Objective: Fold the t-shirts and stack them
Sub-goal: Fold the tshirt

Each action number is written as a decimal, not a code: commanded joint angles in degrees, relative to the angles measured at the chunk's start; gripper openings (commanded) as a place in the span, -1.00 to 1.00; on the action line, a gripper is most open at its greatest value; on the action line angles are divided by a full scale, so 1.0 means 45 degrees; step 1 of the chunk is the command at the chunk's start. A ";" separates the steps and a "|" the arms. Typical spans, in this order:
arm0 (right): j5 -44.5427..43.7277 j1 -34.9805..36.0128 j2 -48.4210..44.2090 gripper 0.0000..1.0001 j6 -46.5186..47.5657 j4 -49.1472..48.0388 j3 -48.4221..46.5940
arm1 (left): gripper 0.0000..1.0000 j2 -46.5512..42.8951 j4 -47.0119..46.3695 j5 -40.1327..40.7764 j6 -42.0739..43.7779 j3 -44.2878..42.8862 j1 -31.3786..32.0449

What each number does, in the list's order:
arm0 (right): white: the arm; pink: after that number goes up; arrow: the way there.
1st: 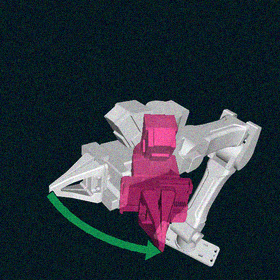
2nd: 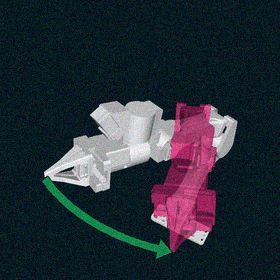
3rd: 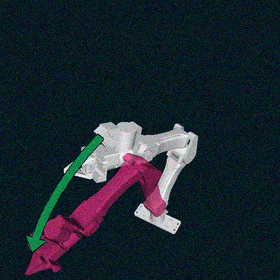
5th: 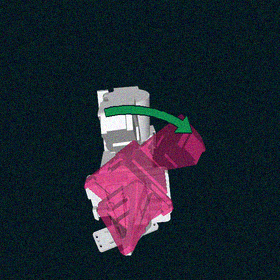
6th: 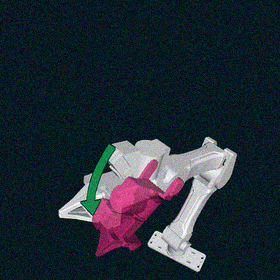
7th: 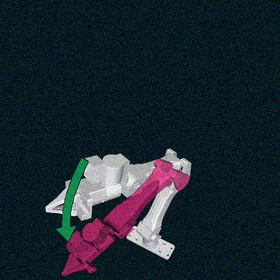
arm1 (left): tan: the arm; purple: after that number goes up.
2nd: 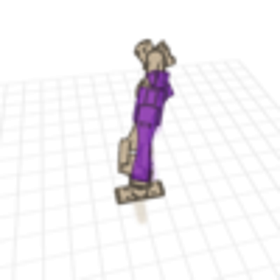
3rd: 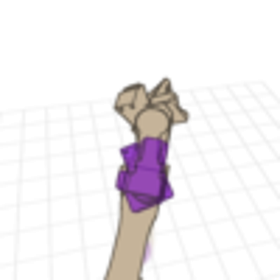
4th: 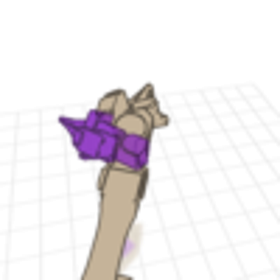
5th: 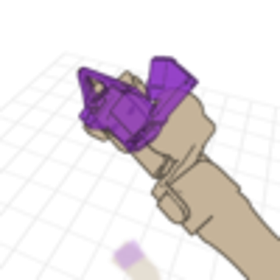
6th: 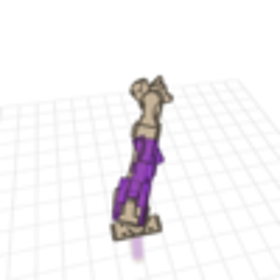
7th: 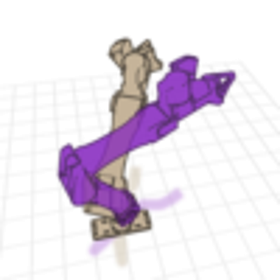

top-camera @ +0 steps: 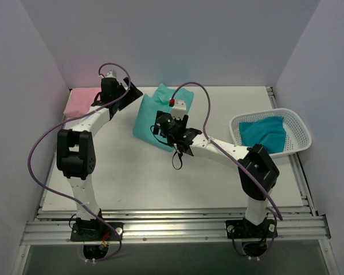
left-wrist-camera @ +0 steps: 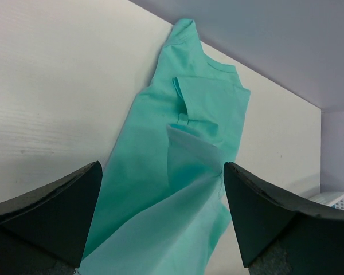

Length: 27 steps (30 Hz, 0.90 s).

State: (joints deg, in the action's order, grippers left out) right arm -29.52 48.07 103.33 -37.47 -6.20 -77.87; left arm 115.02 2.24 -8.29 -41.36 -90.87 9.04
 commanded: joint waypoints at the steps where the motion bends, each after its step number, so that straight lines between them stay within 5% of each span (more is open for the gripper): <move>1: -0.0023 0.0370 0.0221 0.40 -0.0090 0.0146 0.0077 | 0.91 0.0279 0.0286 -0.0539 0.0286 -0.0257 -0.0094; 8: -0.0120 0.0528 0.0417 0.40 -0.0325 0.0264 0.0135 | 0.89 0.2211 0.1201 -0.2432 0.0559 -0.2010 -0.0192; 13: -0.0159 0.0547 0.0787 0.31 -0.0403 -0.0028 0.0135 | 0.89 0.2487 0.0129 -0.2961 0.0189 -0.1117 -0.0192; 23: 0.0366 -0.0135 0.3422 -0.92 0.0924 -0.1650 -0.2049 | 0.90 0.2389 -0.0908 -0.3059 0.0110 0.0115 -0.0172; 27: 0.0817 -0.0448 0.4536 -1.00 0.1120 -0.2176 -0.3183 | 0.89 0.2525 -0.0830 -0.3098 0.0188 -0.0021 -0.0192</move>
State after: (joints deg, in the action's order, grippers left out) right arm -26.85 47.24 122.50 -34.59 -12.49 -87.94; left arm 127.00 2.04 -21.08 -41.28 -90.39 8.56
